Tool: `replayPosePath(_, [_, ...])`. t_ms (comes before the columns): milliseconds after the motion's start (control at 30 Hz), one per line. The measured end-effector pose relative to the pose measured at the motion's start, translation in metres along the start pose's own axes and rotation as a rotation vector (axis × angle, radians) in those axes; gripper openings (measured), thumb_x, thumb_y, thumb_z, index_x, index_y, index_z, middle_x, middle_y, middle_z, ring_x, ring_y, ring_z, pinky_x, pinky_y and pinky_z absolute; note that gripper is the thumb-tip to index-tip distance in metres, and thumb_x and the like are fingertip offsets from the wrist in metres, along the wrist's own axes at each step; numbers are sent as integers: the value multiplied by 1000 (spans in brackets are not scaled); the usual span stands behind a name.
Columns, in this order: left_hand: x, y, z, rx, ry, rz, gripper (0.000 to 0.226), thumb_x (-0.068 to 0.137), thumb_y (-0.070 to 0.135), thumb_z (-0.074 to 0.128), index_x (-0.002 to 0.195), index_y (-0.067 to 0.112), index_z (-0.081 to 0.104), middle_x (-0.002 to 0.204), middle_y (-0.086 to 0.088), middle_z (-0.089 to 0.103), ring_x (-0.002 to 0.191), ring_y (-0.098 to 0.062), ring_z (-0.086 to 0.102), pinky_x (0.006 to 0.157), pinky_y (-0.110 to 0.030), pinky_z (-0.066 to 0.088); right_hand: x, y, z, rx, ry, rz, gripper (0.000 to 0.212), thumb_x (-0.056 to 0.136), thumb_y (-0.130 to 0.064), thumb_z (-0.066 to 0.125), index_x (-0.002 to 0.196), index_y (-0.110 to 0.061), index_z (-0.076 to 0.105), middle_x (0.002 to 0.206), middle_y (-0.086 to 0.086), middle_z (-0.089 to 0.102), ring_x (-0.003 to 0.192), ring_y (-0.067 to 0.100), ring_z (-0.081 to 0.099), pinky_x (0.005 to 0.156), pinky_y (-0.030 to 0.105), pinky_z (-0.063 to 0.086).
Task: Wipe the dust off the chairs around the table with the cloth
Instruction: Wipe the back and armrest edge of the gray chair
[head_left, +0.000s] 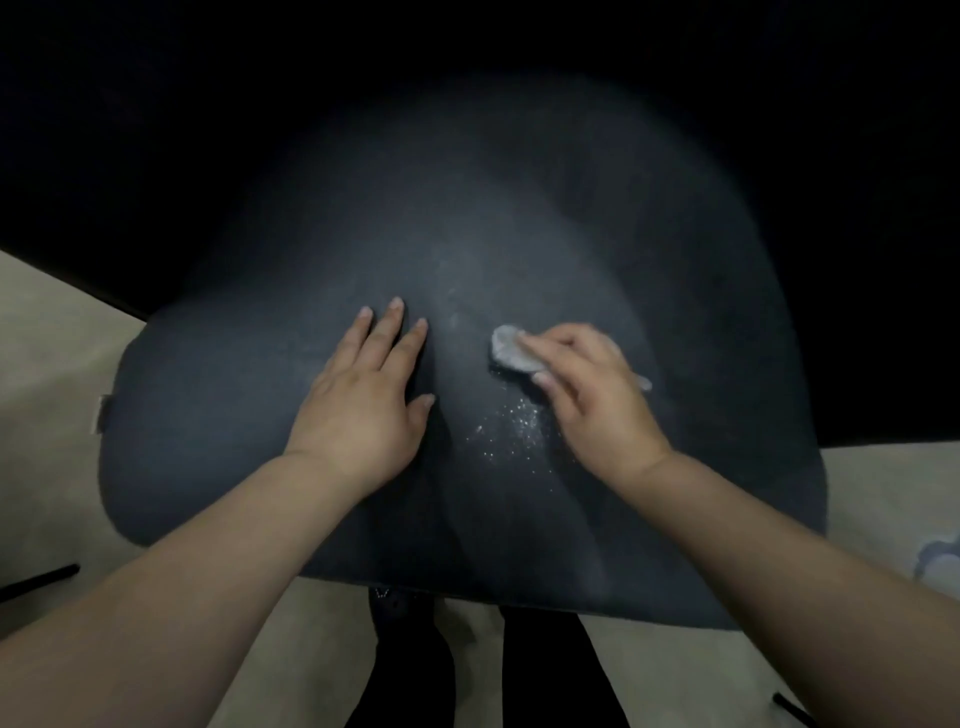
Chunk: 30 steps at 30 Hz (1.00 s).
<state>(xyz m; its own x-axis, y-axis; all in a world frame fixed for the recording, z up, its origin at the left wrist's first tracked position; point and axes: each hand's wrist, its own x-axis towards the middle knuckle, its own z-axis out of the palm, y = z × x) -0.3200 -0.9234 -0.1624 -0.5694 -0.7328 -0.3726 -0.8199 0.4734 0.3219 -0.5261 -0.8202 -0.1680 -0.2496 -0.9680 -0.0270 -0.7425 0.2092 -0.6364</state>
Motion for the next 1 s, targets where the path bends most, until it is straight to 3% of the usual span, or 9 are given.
replayPosePath(100, [0, -2, -1, 6, -26, 16, 75, 94, 45, 48, 154, 29, 8, 162, 8, -7, 148, -15, -10, 118, -33, 6, -20, 21, -20, -104, 303, 235, 40, 90, -5, 56, 130, -11, 58, 114, 14, 54, 105, 29, 50, 94, 23, 32])
replayPosePath(267, [1, -10, 4, -13, -42, 43, 78, 93, 47, 50, 154, 30, 4, 161, 10, -11, 147, -14, -13, 118, -35, 7, -51, 10, 13, -113, 407, 474, 47, 90, -3, 56, 136, -9, 52, 120, 19, 48, 106, 35, 45, 95, 22, 26])
replayPosePath(333, [2, -13, 5, -22, -50, 52, 78, 93, 46, 50, 154, 30, 4, 161, 9, -12, 147, -14, -14, 119, -37, 7, -44, -12, 38, -102, 437, 487, 48, 88, -3, 58, 135, -9, 52, 121, 20, 48, 105, 36, 45, 94, 26, 27])
replayPosePath(400, [3, -15, 6, -27, -61, 62, 77, 94, 46, 49, 154, 30, 4, 161, 9, -13, 147, -14, -15, 120, -38, 6, -36, -33, 58, -55, 399, 444, 49, 89, -4, 57, 136, -12, 51, 122, 16, 48, 106, 30, 43, 90, 20, 25])
replayPosePath(533, [3, -21, 0, -54, -63, 102, 73, 94, 46, 47, 154, 31, 8, 161, 10, -9, 147, -13, -13, 119, -33, 3, -36, -36, 53, 28, 378, 376, 46, 93, -9, 53, 138, -13, 49, 122, 12, 45, 108, 27, 43, 96, 19, 26])
replayPosePath(633, [2, -28, -4, -41, -63, 153, 71, 94, 44, 47, 154, 29, 11, 161, 8, -6, 147, -13, -10, 117, -27, -2, -56, -11, 31, -119, 520, 506, 46, 93, -10, 55, 138, -11, 49, 122, 19, 47, 107, 33, 45, 95, 26, 27])
replayPosePath(733, [2, -30, -4, -50, -88, 161, 72, 94, 44, 47, 154, 30, 10, 161, 10, -8, 147, -11, -12, 119, -31, 2, -66, -24, 45, -127, 512, 610, 51, 92, -9, 56, 141, -11, 45, 125, 20, 45, 106, 35, 42, 96, 29, 27])
replayPosePath(900, [3, -30, -4, -76, -87, 167, 71, 95, 41, 49, 154, 28, 11, 161, 8, -7, 147, -13, -12, 118, -29, 0, -36, -80, 92, 0, 492, 545, 50, 92, -10, 58, 140, -9, 47, 125, 17, 45, 108, 28, 41, 98, 25, 27])
replayPosePath(1000, [3, -34, -6, -86, -78, 190, 70, 95, 40, 50, 154, 26, 12, 161, 7, -4, 147, -13, -9, 117, -25, -2, -20, -81, 86, 110, 453, 449, 48, 93, -11, 55, 140, -10, 46, 125, 16, 44, 112, 29, 44, 101, 30, 33])
